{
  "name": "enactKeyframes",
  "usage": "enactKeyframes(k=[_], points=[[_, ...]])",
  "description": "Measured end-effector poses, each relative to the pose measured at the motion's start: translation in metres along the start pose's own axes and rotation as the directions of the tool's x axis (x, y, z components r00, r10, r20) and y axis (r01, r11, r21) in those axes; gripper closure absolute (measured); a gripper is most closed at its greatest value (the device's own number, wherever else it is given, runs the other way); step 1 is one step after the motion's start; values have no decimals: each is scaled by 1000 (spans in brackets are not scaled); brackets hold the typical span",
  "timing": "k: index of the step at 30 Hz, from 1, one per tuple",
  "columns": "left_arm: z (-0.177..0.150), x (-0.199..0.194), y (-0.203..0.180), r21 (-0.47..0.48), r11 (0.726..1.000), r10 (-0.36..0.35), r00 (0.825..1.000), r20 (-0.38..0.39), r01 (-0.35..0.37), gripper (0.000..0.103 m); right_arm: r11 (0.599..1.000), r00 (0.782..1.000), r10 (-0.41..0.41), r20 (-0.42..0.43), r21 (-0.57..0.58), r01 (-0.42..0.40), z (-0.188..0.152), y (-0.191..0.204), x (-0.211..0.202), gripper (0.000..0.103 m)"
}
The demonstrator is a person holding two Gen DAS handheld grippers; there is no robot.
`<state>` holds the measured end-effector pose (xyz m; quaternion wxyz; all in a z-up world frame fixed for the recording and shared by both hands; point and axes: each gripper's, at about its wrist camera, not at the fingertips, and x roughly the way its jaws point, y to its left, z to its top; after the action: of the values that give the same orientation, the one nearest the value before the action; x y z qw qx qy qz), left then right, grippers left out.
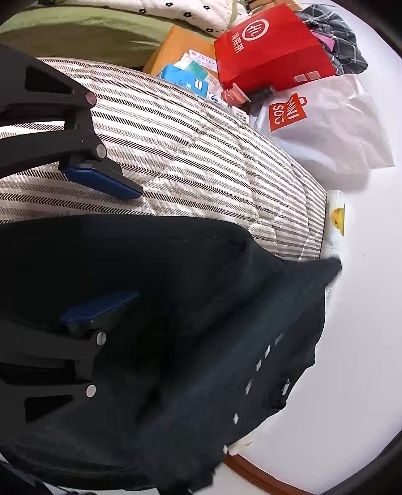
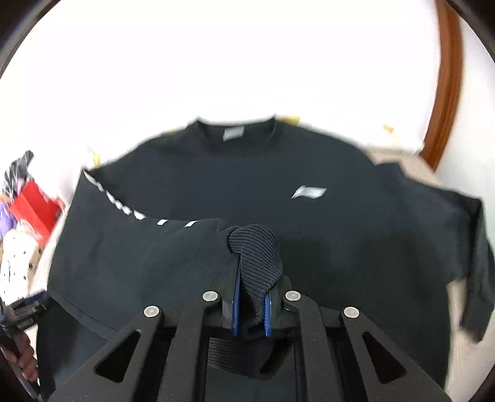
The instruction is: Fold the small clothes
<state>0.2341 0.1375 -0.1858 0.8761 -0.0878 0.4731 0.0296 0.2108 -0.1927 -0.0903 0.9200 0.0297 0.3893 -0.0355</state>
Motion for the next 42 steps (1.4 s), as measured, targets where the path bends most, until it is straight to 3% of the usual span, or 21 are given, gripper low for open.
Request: enactKeyframes(k=[4, 8, 10, 12, 15, 19, 24, 30, 35, 39, 41, 42], points=[[-1, 0, -5, 20, 1000, 22, 1000, 2, -22, 44, 994, 992, -111, 67, 13, 110, 9, -29, -18, 91], [0, 1, -7, 18, 1000, 24, 1000, -2, -24, 44, 993, 993, -118, 16, 31, 118, 7, -49, -8, 89], [1, -1, -4, 4, 1000, 7, 1000, -4, -7, 44, 986, 986, -167, -20, 9, 167, 2, -51, -1, 73], [3, -2, 0, -9, 1000, 1, 1000, -2, -1, 44, 978, 978, -207, -29, -3, 207, 1, -50, 1, 69], [10, -4, 5, 0, 1000, 22, 1000, 13, -22, 44, 980, 980, -200, -4, -21, 200, 9, -41, -9, 60], [24, -4, 10, 9, 999, 51, 998, 25, -51, 44, 989, 992, -122, 38, -75, 125, 44, 2, -7, 52], [39, 2, 11, 48, 998, 47, 998, 30, -48, 48, 984, 997, 75, -2, -162, -74, 76, 82, 35, 52], [50, 20, 10, 120, 991, 59, 998, 10, -60, 55, 933, 965, 248, -81, -246, -261, 105, 174, 106, 52], [55, 31, 10, 136, 990, 20, 1000, 12, -22, 59, 900, 936, 317, -154, -262, -348, 125, 228, 165, 52], [61, 36, 4, 157, 987, 6, 999, 33, -11, 68, 887, 915, 343, -210, -248, -390, 136, 259, 210, 52], [66, 39, 3, 143, 990, -15, 999, 47, 8, 77, 882, 902, 358, -242, -230, -412, 137, 267, 228, 61], [68, 42, 3, 136, 990, -36, 999, 40, 30, 88, 877, 893, 370, -257, -220, -427, 137, 270, 236, 80]])
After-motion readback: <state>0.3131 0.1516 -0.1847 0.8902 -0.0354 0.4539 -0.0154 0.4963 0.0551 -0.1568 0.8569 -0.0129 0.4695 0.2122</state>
